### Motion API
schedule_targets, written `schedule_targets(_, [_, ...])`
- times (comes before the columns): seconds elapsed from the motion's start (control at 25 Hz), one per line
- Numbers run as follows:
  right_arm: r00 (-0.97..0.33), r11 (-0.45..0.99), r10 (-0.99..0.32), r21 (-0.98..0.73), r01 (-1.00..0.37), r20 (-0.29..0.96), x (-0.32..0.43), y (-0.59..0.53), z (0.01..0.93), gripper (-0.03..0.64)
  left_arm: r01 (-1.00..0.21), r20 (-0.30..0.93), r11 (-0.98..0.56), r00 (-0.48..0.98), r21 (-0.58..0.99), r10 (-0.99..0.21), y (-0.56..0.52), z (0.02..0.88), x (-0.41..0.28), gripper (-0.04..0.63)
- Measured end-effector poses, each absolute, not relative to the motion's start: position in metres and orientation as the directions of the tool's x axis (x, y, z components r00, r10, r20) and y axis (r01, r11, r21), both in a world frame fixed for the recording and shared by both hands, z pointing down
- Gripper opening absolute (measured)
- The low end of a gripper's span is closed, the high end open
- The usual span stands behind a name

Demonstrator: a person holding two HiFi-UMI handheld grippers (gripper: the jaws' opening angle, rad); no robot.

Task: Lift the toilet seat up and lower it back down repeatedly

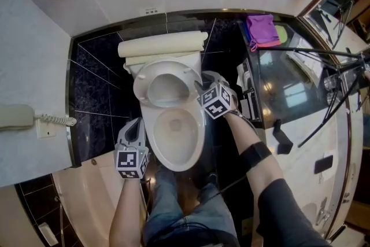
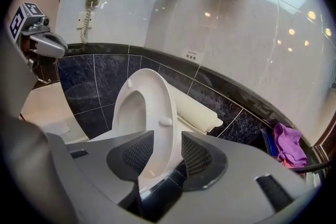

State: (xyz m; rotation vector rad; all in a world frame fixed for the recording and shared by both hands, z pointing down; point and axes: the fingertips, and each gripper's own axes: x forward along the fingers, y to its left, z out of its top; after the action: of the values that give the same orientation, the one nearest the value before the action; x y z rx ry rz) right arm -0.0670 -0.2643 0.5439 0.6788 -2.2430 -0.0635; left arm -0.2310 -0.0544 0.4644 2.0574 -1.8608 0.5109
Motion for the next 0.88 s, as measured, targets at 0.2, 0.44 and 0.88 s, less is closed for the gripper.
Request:
schedule_targets(0.2, [-0.554,0.858,-0.491,0.261,-0.443,0.672,-0.090,-0.286,0.563,0.186,-0.997,0.478,-0.079,0.080,0.022,-0.875,-0.055,0.482,-0.239,0.000])
schedule_targets(0.44, [-0.571,0.856,-0.503,0.285,-0.430,0.649,-0.112,-0.311,0.557,0.186,-0.997,0.501,-0.062,0.076,0.045,-0.862,-0.051,0.500,-0.247,0.000])
schedule_targets(0.88, [-0.576,0.882,-0.472,0.348,-0.319,0.668,-0.132,-0.305,0.568,0.096,-0.996,0.514,-0.061,0.085,0.064,-0.854,-0.055,0.512,-0.249,0.000])
